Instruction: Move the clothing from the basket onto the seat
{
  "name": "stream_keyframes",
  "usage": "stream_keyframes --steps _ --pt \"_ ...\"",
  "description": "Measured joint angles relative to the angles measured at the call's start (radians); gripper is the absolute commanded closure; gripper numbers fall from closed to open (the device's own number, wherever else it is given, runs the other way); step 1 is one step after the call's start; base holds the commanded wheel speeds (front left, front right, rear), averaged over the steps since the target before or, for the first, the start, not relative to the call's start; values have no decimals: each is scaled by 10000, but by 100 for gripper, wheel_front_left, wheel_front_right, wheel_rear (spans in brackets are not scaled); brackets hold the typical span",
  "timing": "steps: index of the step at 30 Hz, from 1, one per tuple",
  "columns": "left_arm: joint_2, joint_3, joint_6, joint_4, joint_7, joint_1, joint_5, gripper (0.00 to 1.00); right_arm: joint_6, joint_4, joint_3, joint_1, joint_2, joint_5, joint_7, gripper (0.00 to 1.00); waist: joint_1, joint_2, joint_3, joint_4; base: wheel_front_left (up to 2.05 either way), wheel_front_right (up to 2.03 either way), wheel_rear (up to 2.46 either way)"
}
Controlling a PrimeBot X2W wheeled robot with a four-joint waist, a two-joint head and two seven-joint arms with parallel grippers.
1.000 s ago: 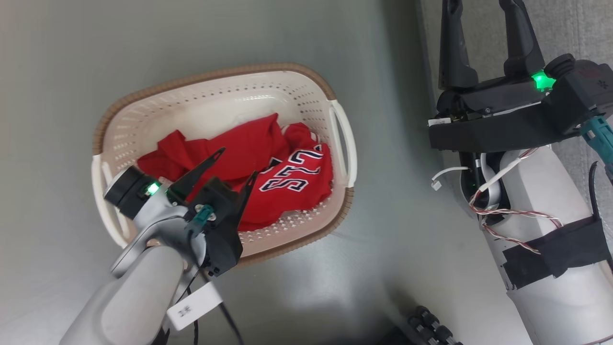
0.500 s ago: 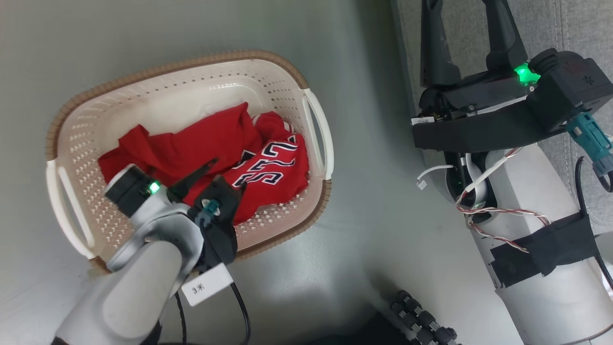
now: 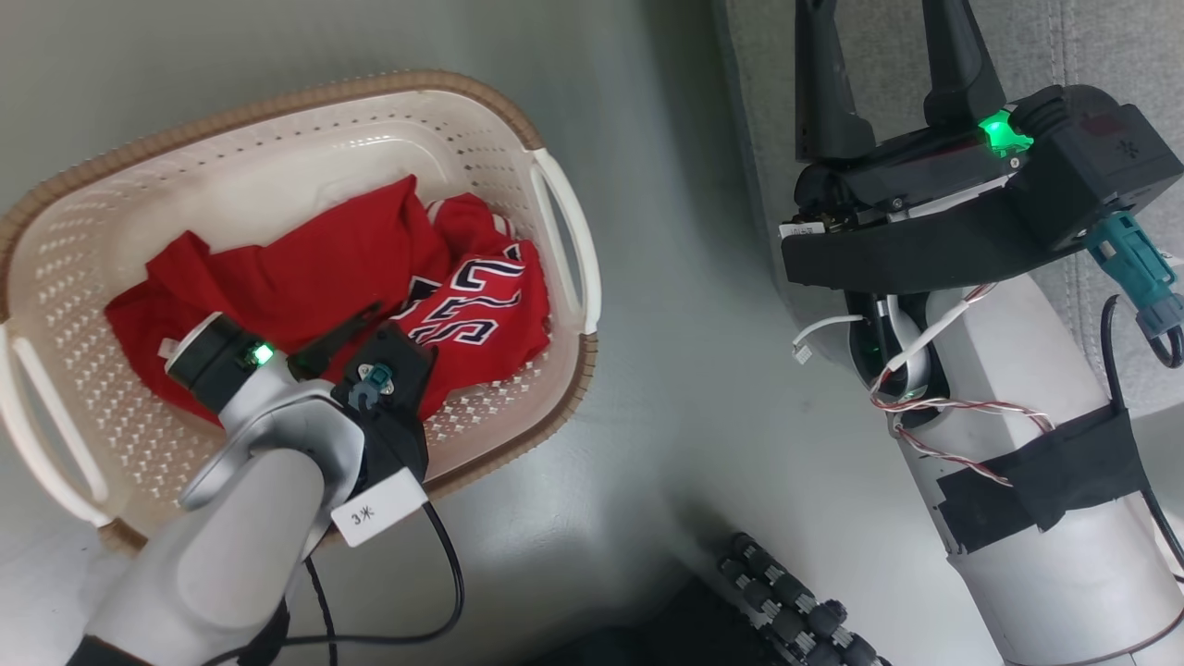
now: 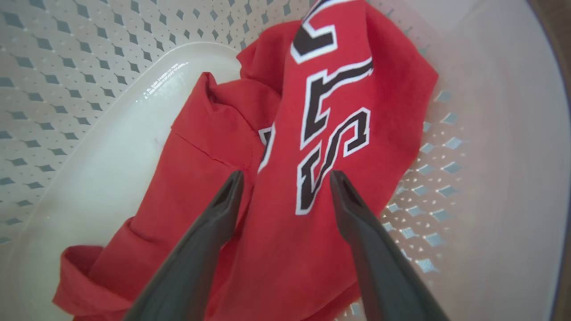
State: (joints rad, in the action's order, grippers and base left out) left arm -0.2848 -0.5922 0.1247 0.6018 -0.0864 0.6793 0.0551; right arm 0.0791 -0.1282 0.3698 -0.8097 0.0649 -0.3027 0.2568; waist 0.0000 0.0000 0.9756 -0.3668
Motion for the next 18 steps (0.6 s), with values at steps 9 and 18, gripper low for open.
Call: stream_keyframes --steps 9,18 --pt "33 -36 2 525 98 328 59 89 -2 -82 105 -12 -44 -4 0 0 0 0 115 -330 0 0 0" --pt "257 -75 2 869 769 329 297 100 -2 -644 123 9 -82 -21 0 0 0 0 -257 -397 0 0 0"
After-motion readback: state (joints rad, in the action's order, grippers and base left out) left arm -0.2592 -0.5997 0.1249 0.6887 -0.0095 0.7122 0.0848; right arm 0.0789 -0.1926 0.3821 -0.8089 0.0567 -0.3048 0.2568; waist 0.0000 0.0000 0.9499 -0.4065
